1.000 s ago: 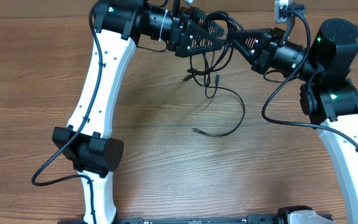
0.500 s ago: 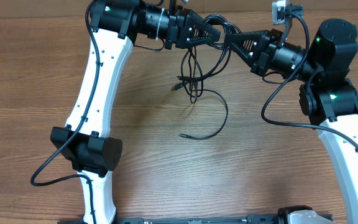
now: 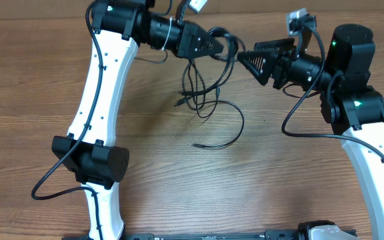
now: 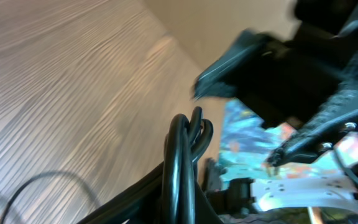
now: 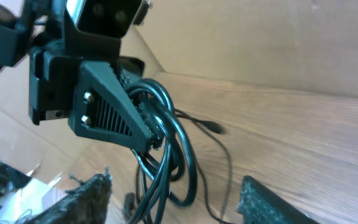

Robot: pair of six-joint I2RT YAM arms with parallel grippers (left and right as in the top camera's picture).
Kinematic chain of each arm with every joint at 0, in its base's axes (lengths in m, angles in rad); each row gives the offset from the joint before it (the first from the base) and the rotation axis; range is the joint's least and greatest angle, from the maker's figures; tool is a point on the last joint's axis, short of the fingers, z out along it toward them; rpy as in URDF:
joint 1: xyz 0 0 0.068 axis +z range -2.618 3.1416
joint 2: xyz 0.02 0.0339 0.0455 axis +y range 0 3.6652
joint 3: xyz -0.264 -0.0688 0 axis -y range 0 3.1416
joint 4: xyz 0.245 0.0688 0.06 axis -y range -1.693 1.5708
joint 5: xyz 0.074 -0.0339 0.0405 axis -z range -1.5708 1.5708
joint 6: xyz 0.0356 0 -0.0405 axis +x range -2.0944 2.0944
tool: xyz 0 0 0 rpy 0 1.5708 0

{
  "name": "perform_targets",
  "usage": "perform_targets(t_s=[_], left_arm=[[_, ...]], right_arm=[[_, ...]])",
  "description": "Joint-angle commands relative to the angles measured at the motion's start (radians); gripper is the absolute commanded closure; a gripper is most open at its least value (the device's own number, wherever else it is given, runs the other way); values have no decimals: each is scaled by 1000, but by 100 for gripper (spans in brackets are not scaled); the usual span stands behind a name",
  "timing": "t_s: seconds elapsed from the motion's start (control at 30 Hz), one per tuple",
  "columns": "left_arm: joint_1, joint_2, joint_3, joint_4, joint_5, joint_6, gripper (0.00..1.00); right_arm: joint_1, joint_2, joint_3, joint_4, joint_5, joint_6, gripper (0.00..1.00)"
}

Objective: Untangle cables

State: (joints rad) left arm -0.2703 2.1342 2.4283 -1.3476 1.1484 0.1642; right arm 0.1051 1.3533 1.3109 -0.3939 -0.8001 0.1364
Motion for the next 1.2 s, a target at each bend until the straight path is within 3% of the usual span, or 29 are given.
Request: perform_targets(t_s=[0.0, 0.2, 0.37, 0.5, 0.7, 0.87, 0.93, 1.17], left_arm=[[1, -8, 15, -69, -121, 90, 96], [-1, -8, 15, -142, -182, 90, 96], [-24, -8, 15, -173, -224, 90, 96], [-62, -8, 15, -171, -225, 91, 96], [-116, -8, 15, -170, -265, 90, 96], [-139, -8, 15, -160, -264, 87, 96], [-142, -8, 15, -158, -257, 79, 96], [-144, -8, 15, -154, -188, 79, 96]], right_arm=[[0, -2, 15, -29, 26, -226, 31], [1, -2, 15, -92, 26, -405, 40], [13, -2, 15, -156, 33, -583, 40], [31, -2, 15, -193, 81, -661, 36], [40, -2, 15, -199, 130, -669, 33], [40, -1, 15, -199, 130, -669, 44], [40, -1, 15, -200, 130, -669, 55], [40, -1, 15, -200, 138, -669, 64]])
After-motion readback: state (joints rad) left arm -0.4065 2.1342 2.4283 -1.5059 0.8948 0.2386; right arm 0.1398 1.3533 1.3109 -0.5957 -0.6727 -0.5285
